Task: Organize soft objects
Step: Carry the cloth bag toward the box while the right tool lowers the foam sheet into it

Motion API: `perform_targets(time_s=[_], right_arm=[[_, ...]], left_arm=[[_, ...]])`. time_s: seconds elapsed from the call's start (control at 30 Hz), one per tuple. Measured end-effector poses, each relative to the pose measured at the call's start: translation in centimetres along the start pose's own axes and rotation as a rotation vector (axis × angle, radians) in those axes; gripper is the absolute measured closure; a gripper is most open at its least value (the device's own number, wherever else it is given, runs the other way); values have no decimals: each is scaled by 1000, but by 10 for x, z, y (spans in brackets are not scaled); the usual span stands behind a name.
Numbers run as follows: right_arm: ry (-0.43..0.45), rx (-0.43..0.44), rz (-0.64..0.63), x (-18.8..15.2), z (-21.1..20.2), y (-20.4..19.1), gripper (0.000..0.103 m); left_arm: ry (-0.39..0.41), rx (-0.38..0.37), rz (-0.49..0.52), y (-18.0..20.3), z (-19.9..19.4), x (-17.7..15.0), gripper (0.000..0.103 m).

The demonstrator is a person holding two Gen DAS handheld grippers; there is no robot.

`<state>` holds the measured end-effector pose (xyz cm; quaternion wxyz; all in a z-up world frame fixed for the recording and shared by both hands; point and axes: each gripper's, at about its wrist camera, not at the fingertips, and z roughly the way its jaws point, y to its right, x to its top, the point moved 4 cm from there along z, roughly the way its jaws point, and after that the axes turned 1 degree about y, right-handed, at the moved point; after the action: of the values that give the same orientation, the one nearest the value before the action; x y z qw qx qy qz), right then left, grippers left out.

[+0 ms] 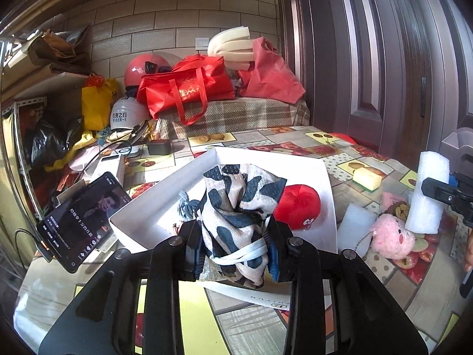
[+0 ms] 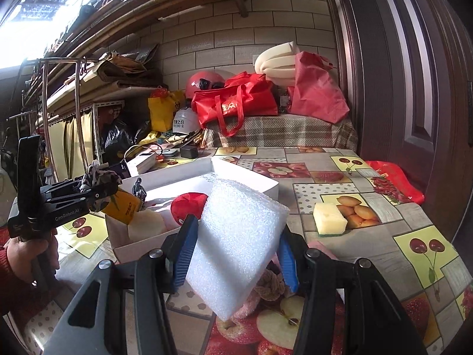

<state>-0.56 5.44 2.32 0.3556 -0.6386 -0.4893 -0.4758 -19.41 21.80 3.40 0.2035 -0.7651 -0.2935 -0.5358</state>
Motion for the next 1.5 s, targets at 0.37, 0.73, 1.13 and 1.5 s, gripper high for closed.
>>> perform_targets(time_s=[0.37,0.73,1.13,1.5], right_arm=[[-65,76,4,1,43,-33,52],[-57,78,-35,9,78,-64,52],[-129,89,-16,17,126,-85,53],[-140,-5,-2,31,163,-74,55]], left_arm=[[-71,-13,31,-6,36,5,71],[-86,22,-43,-28,69,16,71],[-101,33,-84,-40,87,21,71],[-75,43,-58,-36,82,24,71]])
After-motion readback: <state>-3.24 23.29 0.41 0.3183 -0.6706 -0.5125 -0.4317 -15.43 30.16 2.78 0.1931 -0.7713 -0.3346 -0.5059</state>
